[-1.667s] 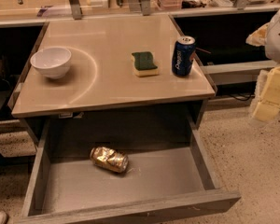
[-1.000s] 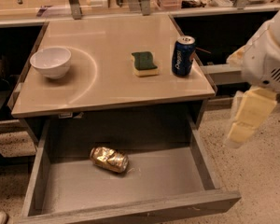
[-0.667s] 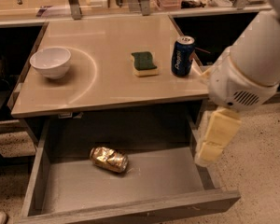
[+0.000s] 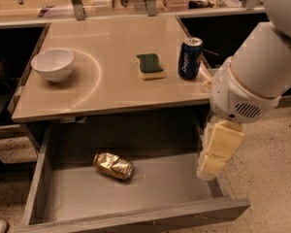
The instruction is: Pick orange can from top drawer and place on counter
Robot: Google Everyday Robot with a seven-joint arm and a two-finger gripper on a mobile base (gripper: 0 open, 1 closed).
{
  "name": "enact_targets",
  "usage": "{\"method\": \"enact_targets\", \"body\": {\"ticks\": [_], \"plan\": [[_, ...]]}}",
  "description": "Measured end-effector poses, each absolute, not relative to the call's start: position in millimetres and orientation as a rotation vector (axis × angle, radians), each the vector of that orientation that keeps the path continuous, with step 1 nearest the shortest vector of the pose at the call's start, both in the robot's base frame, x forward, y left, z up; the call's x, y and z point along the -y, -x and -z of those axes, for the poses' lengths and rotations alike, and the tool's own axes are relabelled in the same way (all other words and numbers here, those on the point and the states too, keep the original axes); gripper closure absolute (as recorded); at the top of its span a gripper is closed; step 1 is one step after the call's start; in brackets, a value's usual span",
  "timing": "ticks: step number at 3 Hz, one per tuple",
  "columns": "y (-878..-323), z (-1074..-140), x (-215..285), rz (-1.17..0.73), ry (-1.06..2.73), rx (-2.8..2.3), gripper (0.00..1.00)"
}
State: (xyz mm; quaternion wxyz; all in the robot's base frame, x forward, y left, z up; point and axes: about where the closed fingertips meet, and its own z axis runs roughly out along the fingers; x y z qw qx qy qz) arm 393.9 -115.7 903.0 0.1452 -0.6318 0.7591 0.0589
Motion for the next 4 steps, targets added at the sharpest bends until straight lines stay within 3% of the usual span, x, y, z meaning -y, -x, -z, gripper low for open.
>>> {"method": "enact_targets", "body": {"ticks": [3,4], "plan": [[-398,-806,-8,-0.474,1.844,-2.156,0.00],[-399,-802,-11,-0.489,1.839,-2.170,0.00]]}}
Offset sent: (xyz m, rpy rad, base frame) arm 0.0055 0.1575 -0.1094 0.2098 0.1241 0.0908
